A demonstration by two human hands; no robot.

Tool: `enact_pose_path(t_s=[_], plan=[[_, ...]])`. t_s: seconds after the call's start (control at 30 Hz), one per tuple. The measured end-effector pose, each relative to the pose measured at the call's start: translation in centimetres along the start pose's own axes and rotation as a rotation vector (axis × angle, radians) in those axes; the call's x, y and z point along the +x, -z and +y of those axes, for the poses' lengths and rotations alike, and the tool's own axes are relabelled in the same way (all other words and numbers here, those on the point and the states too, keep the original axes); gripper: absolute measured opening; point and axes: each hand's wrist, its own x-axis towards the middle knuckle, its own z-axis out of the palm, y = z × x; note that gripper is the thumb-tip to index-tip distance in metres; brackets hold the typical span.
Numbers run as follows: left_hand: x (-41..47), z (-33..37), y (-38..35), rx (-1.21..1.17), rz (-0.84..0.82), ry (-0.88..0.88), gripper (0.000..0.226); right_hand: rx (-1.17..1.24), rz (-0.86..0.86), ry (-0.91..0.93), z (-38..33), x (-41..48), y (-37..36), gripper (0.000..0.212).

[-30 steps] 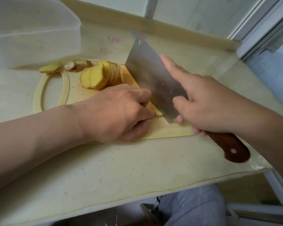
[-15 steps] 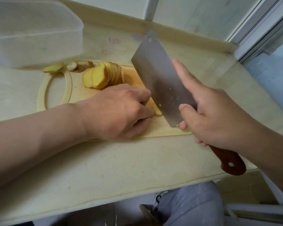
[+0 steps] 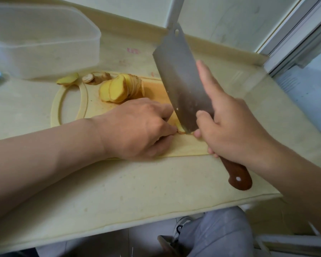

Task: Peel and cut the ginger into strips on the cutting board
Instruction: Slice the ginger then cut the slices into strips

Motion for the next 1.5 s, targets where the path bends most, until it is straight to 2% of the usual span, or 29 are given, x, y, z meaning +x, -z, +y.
enact_pose_path(t_s=[0.3,0.47,0.63,0.77,0.87,1.23,1.4,1.5], plan=[[0.0,-0.1,-0.1,0.014,0.004,-0.006,0.033,-0.131,-0.119,0.001,0.1,-1.4,1.1,0.086],[0.1,0.0,-0.2,0.012,0.013,-0.016,0.031,-0.117,-0.241,-0.062,-1.1,0.7,1.6,0.086],[0.1,0.1,0.1,0.011,0.01,-0.033,0.03,-0.099,-0.215,-0.026,-2.0,3.0,0.8,0.092],[0.0,0.0,0.0,0.018,0.029,-0.023,0.03,0.029,-0.055,-0.029,-0.9,1.0,0.2,0.09],[0.0,0.0,-0.1,0.02,0.04,-0.03,0.03,0.04,-0.016,-0.028,-0.1,-0.8,0.2,0.089],[-0.1,-0.1,0.0,0.019,0.079,-0.017,0.035,-0.102,-0.145,-0.008,-0.1,-0.9,1.1,0.085],[-0.1,0.0,0.2,0.026,0.11,-0.016,0.033,-0.116,-0.268,-0.059,-1.6,0.6,1.6,0.087],[0.0,0.3,0.4,0.023,0.121,-0.033,0.03,-0.111,-0.261,-0.088,-2.5,2.1,1.1,0.09]])
